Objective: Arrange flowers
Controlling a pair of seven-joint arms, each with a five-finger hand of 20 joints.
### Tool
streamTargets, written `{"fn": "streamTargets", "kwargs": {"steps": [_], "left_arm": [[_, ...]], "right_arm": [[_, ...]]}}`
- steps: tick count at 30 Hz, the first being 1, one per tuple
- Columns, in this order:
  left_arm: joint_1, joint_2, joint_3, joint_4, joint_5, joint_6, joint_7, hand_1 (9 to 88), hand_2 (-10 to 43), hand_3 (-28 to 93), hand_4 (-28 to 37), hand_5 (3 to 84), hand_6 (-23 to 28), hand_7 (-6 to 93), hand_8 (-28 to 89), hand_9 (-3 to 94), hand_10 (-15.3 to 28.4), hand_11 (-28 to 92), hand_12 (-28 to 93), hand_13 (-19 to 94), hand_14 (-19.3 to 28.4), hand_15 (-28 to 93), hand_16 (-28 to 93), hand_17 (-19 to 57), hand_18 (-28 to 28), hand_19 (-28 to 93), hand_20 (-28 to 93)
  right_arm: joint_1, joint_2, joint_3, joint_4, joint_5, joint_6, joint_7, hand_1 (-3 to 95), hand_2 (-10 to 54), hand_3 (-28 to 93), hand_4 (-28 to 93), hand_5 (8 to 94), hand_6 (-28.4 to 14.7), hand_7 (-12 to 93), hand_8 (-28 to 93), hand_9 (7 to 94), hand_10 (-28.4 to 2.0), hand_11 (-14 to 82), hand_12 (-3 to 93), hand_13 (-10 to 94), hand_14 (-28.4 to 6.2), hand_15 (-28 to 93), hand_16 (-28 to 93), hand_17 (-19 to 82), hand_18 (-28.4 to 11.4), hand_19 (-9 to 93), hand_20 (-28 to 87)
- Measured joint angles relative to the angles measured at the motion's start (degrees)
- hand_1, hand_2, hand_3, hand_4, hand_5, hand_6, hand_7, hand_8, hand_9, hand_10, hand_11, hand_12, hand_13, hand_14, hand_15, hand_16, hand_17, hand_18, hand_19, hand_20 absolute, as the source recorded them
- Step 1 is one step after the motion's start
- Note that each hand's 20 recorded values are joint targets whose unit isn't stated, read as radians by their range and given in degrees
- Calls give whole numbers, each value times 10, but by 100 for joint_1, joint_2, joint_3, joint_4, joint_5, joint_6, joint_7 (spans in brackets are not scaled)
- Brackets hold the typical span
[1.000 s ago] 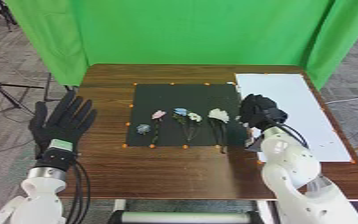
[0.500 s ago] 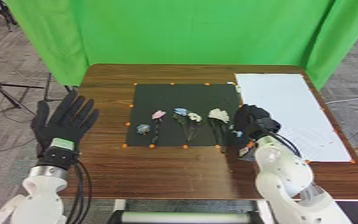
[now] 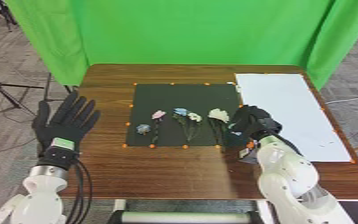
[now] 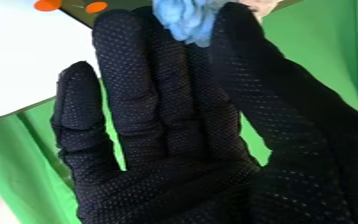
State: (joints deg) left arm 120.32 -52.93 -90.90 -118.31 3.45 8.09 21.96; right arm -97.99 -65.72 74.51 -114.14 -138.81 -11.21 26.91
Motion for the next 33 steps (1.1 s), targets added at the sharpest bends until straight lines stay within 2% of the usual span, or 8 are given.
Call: {"fn": "streamTargets", "kwargs": {"steps": [10,13,16,19,23,26,30,33], "left_arm": [[0,15,7,0,-50,2,17,249,136,714,-283,367,62,156,-103,345,138,225,108,266,154,386,-78,-53,144,348,88],[9,26,7,-1,-53,2,28,248,136,713,-283,367,62,153,-104,345,138,218,103,261,149,370,-84,-52,143,345,88],[37,53,-1,-3,-22,0,44,246,137,711,-283,365,59,141,-105,338,130,199,93,250,142,344,-90,-51,140,339,86],[66,77,-33,-4,121,-14,35,241,139,705,-283,364,57,130,-102,331,129,184,86,239,137,318,-92,-49,137,332,84],[186,80,-169,-54,466,-17,10,232,148,691,-283,358,52,116,-100,317,123,162,75,216,119,273,-96,-48,131,322,82],[332,80,-299,-113,546,-34,18,229,148,688,-283,355,50,109,-98,311,119,156,71,201,110,244,-96,-46,127,313,80],[585,85,-498,-203,588,-55,85,223,148,691,-283,351,47,106,-97,300,116,149,66,194,103,230,-93,-45,123,305,79],[821,93,-695,-276,707,-72,165,225,145,697,-283,349,47,106,-97,298,117,150,66,193,106,232,-89,-43,121,301,80]], "right_arm": [[-21,-43,27,-149,136,-166,-24,321,-95,769,-265,600,-36,182,-125,651,-153,206,190,596,-127,552,230,299,-216,794,350],[-67,-43,87,-164,251,65,-56,256,-26,783,-248,544,-48,168,-117,573,-171,167,176,501,-149,501,193,260,-203,711,312],[-167,-44,266,-112,682,831,-351,211,35,798,-272,420,-43,170,-115,426,-153,107,157,352,-158,384,148,180,-191,578,249],[-359,-130,868,-29,1351,1173,-1382,144,65,796,-280,376,-36,158,-113,376,-146,76,144,300,-160,286,146,151,-187,478,203],[-568,-247,1788,48,2220,605,-2769,96,74,803,-282,366,-32,142,-110,357,-126,58,129,281,-154,214,149,144,-183,411,181],[-630,-243,1947,108,3117,523,-2982,65,73,816,-282,368,-29,138,-110,358,-123,55,120,280,-149,177,163,142,-180,372,179],[-701,-264,1836,196,4364,1288,-3083,37,74,814,-283,372,-27,129,-111,361,-124,50,114,282,-142,150,169,143,-177,342,179],[-734,-330,1831,227,5106,1442,-3234,13,69,784,-283,376,-29,122,-111,363,-124,46,111,284,-141,142,177,143,-177,335,186]]}}
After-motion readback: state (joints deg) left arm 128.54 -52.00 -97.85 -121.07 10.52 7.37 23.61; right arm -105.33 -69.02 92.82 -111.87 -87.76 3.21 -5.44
